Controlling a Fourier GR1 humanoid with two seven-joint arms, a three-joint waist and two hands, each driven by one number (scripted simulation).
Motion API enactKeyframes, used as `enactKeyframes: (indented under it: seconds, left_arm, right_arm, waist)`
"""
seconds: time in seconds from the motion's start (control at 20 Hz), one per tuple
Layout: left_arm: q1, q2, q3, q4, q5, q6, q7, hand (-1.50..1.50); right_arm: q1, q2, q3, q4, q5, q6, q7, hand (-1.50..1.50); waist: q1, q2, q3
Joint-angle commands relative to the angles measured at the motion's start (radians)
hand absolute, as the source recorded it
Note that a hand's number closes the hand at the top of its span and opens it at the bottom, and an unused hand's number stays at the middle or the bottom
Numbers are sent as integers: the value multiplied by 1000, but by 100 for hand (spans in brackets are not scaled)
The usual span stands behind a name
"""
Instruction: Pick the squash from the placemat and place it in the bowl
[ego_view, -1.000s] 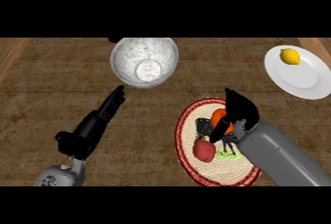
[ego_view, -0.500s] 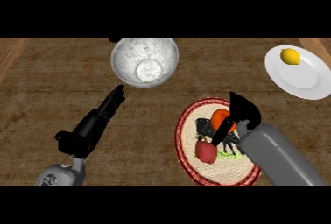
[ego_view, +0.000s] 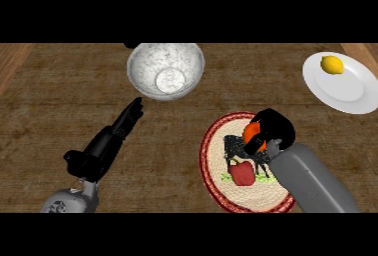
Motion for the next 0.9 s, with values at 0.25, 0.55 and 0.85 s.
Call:
enactKeyframes:
  seconds: [0.25, 0.55, 0.85]
  left_arm:
    - [-9, -30, 13, 24, -36, -14, -7, 0]
    - [-77, -44, -60, 0, -14, -86, 21, 0]
    - [-107, -64, -64, 37, -21, -80, 27, 0]
  right_arm:
    - [-99, 138, 13, 27, 155, 20, 27, 150]
    - [-352, 276, 248, 103, 100, 87, -54, 150]
    - [-583, 279, 327, 251, 91, 24, 36, 150]
  waist:
    - [7, 4, 1]
    - [198, 38, 0]
    - [189, 35, -2]
